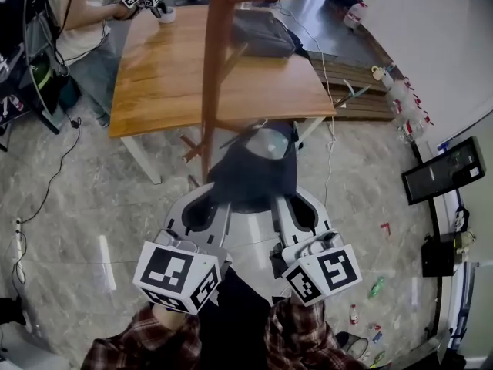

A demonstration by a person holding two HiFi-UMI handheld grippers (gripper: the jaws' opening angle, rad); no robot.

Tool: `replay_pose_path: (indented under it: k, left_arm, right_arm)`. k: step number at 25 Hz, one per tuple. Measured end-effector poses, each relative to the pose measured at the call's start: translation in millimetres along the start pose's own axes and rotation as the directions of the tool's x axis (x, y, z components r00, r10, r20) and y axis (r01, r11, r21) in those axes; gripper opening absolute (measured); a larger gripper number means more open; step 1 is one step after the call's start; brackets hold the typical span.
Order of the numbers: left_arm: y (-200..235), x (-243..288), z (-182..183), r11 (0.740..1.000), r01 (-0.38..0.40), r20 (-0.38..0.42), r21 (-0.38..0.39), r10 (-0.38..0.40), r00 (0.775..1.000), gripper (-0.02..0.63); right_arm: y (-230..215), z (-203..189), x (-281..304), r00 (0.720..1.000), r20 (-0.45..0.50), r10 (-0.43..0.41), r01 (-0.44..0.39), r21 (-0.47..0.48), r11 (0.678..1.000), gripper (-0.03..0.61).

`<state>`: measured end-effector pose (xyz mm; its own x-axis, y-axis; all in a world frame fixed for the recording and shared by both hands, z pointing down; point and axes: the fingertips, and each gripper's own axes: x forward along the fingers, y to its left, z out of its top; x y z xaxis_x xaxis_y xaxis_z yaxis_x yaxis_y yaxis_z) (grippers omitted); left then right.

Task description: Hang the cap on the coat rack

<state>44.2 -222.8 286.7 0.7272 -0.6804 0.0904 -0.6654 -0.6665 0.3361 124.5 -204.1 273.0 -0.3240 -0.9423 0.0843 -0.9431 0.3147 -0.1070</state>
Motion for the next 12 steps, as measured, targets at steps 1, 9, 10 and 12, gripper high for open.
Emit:
replay_pose_path:
  k: [1, 9, 10, 12]
  left_arm:
    - [1.5, 1.4, -3.0, 1.0, -0.01, -0.004, -0.005, 0.01, 1.0, 0.02]
    - [17.1, 23.1, -25.4, 0.994, -0.098, -0.05, -0.053, 0.096, 0.994, 0.02]
    - [19.2, 25.7, -30.0, 0.992, -0.109, -0.054, -0.058, 0.105, 0.993, 0.02]
    - [24.2, 30.4, -37.1, 0.99, -0.129, -0.059, -0.063, 0.125, 0.99, 0.02]
  right_arm:
    - [-1.8, -2.9, 2.3, 1.0, -0.009, 0.008, -0.008, 0.002, 1.0, 0.023]
    - [-23.7, -25.8, 27.7, 0.993, -0.09, 0.074, -0.072, 0.031, 0.997, 0.023]
    - [-26.6, -30.8, 30.6, 0.992, -0.098, 0.083, -0.08, 0.036, 0.996, 0.023]
    - [-31.0, -39.0, 37.0, 0.989, -0.111, 0.101, -0.097, 0.046, 0.994, 0.023]
